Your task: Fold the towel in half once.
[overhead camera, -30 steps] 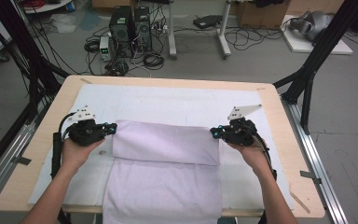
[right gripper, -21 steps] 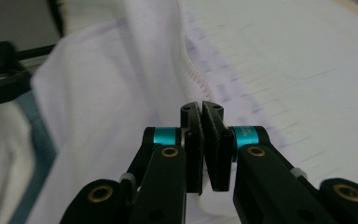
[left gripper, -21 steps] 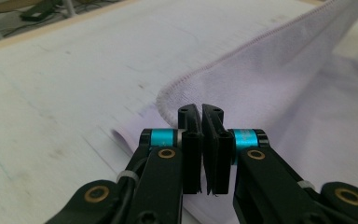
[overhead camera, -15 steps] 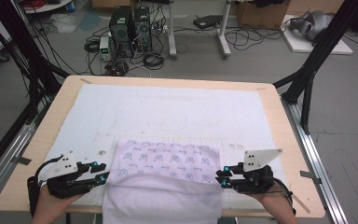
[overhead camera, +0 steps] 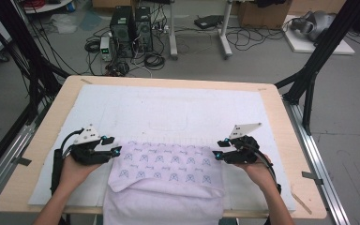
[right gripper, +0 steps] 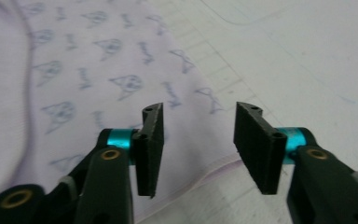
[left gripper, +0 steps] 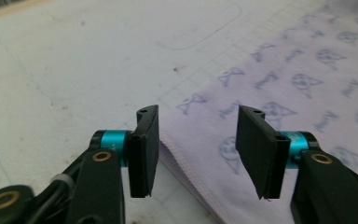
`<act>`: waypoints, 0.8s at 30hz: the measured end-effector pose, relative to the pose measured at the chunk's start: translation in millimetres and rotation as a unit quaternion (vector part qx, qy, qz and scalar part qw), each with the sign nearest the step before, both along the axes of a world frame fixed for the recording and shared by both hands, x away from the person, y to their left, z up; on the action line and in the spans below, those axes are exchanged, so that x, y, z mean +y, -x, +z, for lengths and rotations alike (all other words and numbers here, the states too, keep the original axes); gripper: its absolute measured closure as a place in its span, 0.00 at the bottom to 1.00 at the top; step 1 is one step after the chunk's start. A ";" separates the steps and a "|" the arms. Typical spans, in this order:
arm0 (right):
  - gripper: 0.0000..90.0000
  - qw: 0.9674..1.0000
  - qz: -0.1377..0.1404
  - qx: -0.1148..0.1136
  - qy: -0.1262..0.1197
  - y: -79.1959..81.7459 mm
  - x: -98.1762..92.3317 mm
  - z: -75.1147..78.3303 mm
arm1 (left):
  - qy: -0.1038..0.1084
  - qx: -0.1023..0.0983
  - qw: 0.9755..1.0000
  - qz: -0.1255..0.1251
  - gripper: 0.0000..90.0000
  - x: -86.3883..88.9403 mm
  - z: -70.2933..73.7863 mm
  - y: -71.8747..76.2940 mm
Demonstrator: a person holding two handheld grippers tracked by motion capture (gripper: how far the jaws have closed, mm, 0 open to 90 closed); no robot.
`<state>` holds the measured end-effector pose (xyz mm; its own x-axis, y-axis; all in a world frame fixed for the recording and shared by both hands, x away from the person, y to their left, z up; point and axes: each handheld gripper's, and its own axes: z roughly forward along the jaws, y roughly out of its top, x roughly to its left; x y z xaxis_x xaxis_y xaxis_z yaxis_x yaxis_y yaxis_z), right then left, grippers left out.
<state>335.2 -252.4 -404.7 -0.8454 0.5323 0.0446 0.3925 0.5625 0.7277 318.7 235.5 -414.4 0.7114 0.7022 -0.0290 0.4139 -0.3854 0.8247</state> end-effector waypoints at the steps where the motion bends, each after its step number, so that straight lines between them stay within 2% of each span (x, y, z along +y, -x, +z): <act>1: 0.56 1.000 -0.001 0.005 0.004 -3.9 0.8 -3.6 | -0.007 0.004 1.000 0.004 0.53 -1.5 -3.3 -5.0; 3: 0.52 1.000 -0.002 0.011 0.011 -9.8 3.6 -10.0 | -0.005 0.021 1.000 0.008 0.51 -2.1 -10.8 -14.6; 6: 0.50 1.000 -0.002 0.021 0.023 -15.9 6.3 -17.9 | -0.012 0.059 0.998 0.017 0.46 -2.6 -22.5 -25.3; 8: 0.50 0.999 -0.002 0.031 0.029 -18.7 6.4 -23.3 | -0.027 0.077 0.997 0.014 0.49 -3.6 -27.7 -28.3; 11: 0.54 0.998 0.000 0.046 0.036 -20.8 6.6 -29.5 | -0.026 0.072 0.997 0.004 0.57 -5.2 -27.9 -26.9; 13: 0.57 0.998 0.002 0.044 0.043 -20.1 8.9 -30.6 | -0.030 0.067 0.997 -0.005 0.65 -7.1 -27.7 -25.8; 14: 0.65 0.998 0.011 0.044 0.042 -20.0 9.6 -30.2 | -0.025 0.070 0.997 -0.015 0.75 -8.1 -27.7 -25.2; 15: 0.71 0.998 0.019 0.045 0.041 -19.6 10.4 -29.8 | -0.031 0.066 0.997 -0.016 0.81 -9.5 -27.3 -24.0; 18: 0.88 0.997 0.042 0.046 0.045 -17.9 13.7 -28.3 | -0.033 0.060 0.997 -0.025 0.91 -9.4 -25.7 -23.0; 20: 0.92 0.997 0.047 0.046 0.051 -17.0 15.3 -26.6 | -0.033 0.057 0.997 -0.025 0.95 -9.6 -24.6 -23.0; 22: 0.93 0.996 0.047 0.051 0.050 -19.1 15.0 -25.8 | -0.038 0.045 0.998 -0.018 0.96 -9.9 -22.7 -23.4; 24: 0.93 0.997 0.040 0.048 0.053 -22.1 14.9 -23.0 | -0.030 0.038 0.999 -0.010 0.97 -8.4 -18.3 -26.7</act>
